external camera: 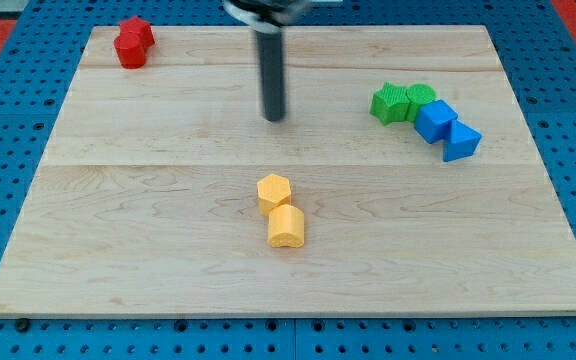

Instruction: Place the yellow hexagon into red blocks

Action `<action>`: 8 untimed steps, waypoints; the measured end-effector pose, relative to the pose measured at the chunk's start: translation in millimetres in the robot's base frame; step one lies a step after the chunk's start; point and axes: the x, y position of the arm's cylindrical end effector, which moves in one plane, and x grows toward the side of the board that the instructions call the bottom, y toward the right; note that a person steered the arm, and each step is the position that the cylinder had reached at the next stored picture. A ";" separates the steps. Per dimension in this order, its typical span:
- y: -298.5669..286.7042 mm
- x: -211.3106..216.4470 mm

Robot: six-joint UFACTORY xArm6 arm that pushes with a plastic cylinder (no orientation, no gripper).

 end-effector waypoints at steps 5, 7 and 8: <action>-55.2 157.7; 60.2 133.6; -9.8 116.9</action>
